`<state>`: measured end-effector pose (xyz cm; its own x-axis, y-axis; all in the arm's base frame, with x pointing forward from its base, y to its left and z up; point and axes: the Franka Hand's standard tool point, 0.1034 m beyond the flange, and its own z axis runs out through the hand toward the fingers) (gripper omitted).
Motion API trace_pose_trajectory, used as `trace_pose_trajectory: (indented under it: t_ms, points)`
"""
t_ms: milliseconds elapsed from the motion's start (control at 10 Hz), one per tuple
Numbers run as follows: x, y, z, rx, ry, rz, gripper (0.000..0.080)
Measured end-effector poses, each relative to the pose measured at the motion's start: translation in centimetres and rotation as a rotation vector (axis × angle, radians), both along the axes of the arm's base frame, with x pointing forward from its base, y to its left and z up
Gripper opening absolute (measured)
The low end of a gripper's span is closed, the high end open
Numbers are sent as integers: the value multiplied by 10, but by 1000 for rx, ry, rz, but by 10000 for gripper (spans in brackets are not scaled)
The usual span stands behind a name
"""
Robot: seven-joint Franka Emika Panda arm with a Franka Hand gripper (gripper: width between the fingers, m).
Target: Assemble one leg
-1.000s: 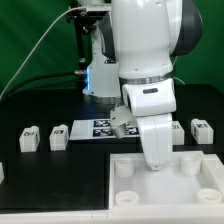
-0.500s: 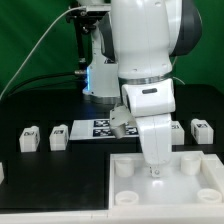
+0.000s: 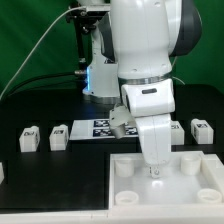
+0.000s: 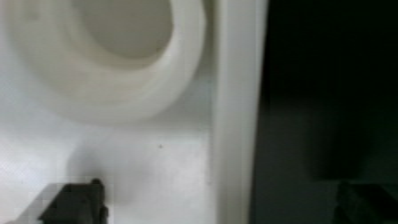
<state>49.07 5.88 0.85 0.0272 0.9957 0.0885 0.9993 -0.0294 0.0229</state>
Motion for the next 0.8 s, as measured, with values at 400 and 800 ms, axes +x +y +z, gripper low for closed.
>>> trace_pose_trajectory:
  t_ms: [400,800]
  points:
    - [-17,34,53,-3,-10,-345,648]
    - [-34,96,80,42,23,-900,648]
